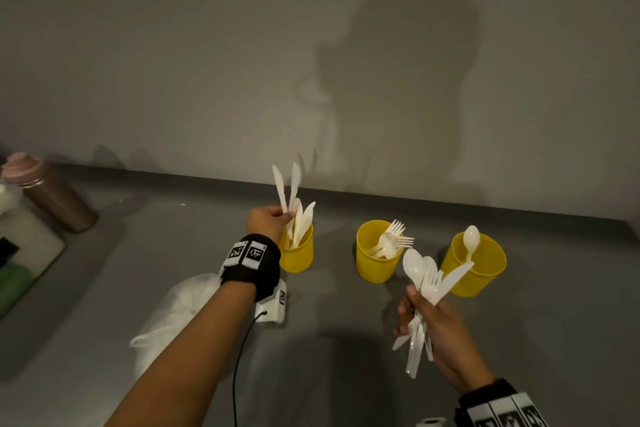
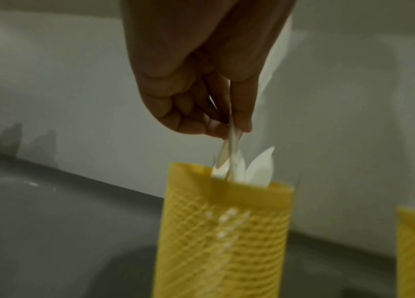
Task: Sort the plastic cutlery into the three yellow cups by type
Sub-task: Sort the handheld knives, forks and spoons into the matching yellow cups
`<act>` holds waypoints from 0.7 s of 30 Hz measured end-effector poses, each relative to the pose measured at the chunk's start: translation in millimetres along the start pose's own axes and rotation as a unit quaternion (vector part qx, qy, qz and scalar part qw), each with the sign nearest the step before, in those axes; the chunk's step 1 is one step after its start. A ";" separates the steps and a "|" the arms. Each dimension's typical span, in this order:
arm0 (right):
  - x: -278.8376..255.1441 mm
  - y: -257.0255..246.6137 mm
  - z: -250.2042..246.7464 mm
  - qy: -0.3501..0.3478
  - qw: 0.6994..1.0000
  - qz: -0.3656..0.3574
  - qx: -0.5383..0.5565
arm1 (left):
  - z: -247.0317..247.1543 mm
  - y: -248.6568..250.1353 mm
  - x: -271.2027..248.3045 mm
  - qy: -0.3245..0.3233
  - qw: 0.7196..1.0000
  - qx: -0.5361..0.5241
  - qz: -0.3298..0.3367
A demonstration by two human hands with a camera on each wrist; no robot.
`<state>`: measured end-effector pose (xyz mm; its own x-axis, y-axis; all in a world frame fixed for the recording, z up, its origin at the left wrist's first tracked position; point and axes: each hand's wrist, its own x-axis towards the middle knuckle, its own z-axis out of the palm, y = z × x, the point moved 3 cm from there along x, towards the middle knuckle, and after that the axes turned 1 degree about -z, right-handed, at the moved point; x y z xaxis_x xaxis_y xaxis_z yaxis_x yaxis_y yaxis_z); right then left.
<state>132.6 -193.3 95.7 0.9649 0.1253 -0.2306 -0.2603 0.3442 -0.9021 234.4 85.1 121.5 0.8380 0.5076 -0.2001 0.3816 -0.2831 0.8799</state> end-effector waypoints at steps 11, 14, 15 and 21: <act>-2.7 -10.7 -5.4 0.036 0.999 0.008 0.004 | 11.7 -21.6 29.6 -0.056 0.876 0.476 0.048; -3.9 -9.7 -7.7 0.039 0.999 0.017 0.005 | 13.0 -20.6 25.1 -0.052 0.865 0.495 0.066; -4.2 -9.3 -7.8 0.036 0.999 0.019 0.009 | 12.7 -19.8 22.6 -0.051 0.865 0.495 0.068; -10.6 -12.6 -5.8 0.006 0.999 0.036 0.006 | 3.9 -6.0 -6.2 -0.022 0.922 0.382 0.068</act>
<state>125.9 -204.4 107.4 0.9441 0.1396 -0.2988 -0.3292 0.3463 -0.8785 228.4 80.4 115.9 0.9070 0.3964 -0.1419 0.4207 -0.8403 0.3419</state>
